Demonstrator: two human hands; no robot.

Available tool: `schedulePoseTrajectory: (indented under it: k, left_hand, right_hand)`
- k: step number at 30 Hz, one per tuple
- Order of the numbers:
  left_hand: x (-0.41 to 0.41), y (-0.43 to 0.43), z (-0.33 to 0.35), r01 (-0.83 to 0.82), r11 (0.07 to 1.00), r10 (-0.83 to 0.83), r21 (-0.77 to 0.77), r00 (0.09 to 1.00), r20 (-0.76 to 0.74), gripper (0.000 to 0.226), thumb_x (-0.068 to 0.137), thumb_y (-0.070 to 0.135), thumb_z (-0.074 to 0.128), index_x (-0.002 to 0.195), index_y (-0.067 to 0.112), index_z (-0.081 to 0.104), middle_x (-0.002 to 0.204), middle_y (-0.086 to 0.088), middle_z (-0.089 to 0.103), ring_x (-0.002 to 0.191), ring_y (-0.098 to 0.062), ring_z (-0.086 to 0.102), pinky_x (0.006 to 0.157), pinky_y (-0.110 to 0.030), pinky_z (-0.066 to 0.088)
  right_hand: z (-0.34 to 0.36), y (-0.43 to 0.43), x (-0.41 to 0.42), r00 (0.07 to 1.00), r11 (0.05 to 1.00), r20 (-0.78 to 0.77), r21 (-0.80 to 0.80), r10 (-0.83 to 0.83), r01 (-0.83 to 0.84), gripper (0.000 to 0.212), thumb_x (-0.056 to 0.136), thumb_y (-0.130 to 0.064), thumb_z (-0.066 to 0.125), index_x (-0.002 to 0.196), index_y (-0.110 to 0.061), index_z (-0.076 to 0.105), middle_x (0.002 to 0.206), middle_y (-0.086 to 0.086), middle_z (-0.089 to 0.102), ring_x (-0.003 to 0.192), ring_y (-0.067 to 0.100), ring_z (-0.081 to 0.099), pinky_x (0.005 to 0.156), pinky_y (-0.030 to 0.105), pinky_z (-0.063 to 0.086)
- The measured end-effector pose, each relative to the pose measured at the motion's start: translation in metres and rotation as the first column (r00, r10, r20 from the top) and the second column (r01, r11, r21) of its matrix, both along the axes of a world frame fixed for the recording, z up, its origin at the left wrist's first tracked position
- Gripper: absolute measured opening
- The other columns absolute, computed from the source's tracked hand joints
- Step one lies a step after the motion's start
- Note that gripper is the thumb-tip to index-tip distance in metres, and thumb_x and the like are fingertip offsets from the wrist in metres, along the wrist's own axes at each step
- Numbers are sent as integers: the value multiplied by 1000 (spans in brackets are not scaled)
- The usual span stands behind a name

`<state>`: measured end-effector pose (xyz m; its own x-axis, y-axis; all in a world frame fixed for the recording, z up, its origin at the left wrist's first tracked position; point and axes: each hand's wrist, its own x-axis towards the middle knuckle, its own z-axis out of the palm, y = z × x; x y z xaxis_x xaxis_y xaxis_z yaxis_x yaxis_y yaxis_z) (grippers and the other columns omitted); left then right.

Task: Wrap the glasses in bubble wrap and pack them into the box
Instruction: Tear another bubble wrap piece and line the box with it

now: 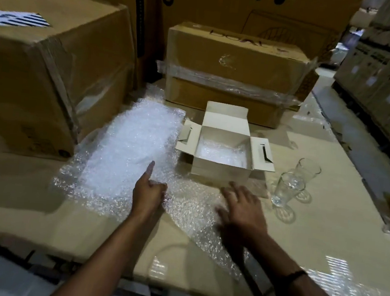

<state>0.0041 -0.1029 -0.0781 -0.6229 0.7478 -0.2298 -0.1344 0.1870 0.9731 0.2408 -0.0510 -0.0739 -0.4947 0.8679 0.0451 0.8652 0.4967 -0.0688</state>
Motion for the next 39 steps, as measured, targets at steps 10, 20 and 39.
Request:
schedulePoseTrajectory:
  k: [10,20,39]
  left_hand:
    - [42,-27,-9,7,986,99,168,787,-610,19,94,11,47,84,13,63,98,-11,59,83,-26,59,73,-34,47]
    - [76,-48,-28,355,911,-288,-209,187,-939,63,60,4,82,118,24,71,107,-9,63,82,-31,59,69,-34,49]
    - [61,-36,-18,379,875,-421,-301,291,-859,64,84,71,29,128,36,62,128,6,54,123,-17,37,98,-37,23]
  right_hand:
    - [-26,-13,36,980,950,-19,-244,198,-196,63,98,-57,19,155,-31,10,163,-6,-2,150,17,-5,119,42,-5]
    - [16,6,30,432,699,-657,-711,-619,-80,53,90,-58,55,117,-12,56,88,7,67,62,23,63,48,29,46]
    - [8,-1,79,609,752,-514,-621,-604,222,31,76,-8,62,107,-14,63,70,12,69,51,22,59,49,27,45]
